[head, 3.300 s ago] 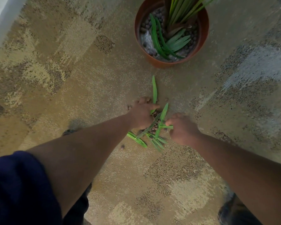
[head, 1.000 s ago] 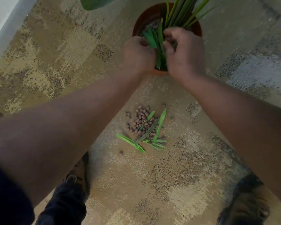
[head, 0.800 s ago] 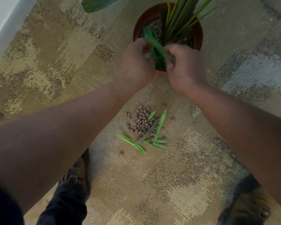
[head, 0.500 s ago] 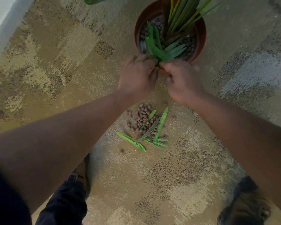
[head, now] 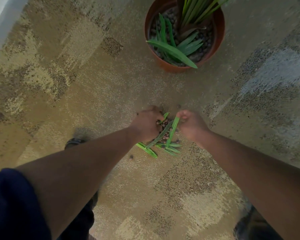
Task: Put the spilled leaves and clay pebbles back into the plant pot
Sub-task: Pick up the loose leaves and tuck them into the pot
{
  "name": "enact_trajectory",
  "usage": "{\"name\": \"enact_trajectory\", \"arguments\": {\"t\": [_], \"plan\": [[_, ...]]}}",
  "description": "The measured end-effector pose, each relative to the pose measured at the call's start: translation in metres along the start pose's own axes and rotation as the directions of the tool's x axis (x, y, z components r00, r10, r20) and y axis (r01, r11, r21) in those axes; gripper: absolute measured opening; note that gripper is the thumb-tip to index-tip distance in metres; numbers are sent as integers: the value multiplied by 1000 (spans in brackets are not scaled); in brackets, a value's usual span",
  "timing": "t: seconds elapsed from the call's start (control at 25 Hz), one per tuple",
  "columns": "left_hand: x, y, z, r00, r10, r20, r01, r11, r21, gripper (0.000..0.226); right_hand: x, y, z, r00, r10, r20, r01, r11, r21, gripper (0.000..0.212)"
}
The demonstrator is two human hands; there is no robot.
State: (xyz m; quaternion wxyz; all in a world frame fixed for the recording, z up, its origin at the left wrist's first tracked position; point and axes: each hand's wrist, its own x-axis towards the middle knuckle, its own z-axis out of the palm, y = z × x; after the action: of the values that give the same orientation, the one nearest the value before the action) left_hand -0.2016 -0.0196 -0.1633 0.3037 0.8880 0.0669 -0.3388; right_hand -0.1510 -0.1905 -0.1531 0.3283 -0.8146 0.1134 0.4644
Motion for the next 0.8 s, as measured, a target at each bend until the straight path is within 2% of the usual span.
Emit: {"name": "enact_trajectory", "arguments": {"t": [0.12, 0.24, 0.36, 0.44, 0.56, 0.68, 0.8], "plan": [[9, 6, 8, 995, 54, 84, -62, 994, 95, 52, 3, 4, 11, 999, 4, 53, -1, 999, -50, 56], [18, 6, 17, 989, 46, 140, -70, 983, 171, 58, 7, 9, 19, 997, -10, 72, 19, 991, -130, 60], [20, 7, 21, 995, 55, 87, -68, 985, 155, 50, 10, 14, 18, 999, -26, 40, 32, 986, -166, 53], [18, 10, 17, 999, 35, -42, -33, 999, 38, 38, 6, 15, 12, 994, -83, -68, 72, 986, -147, 36], [12, 16, 1, 975, -119, -186, 70, 965, -253, 20, -1, 11, -1, 951, -191, -242, 173, 980, -95, 14], [7, 22, -18, 942, -241, -235, 107, 877, -469, 18, -9, -1, -13, 917, -225, -329, 243, 970, 13, 20], [-8, 45, -45, 906, -286, -310, 2, 738, -675, 22, -24, -32, -22, 878, -228, -421, 344, 911, 225, 25]]}}
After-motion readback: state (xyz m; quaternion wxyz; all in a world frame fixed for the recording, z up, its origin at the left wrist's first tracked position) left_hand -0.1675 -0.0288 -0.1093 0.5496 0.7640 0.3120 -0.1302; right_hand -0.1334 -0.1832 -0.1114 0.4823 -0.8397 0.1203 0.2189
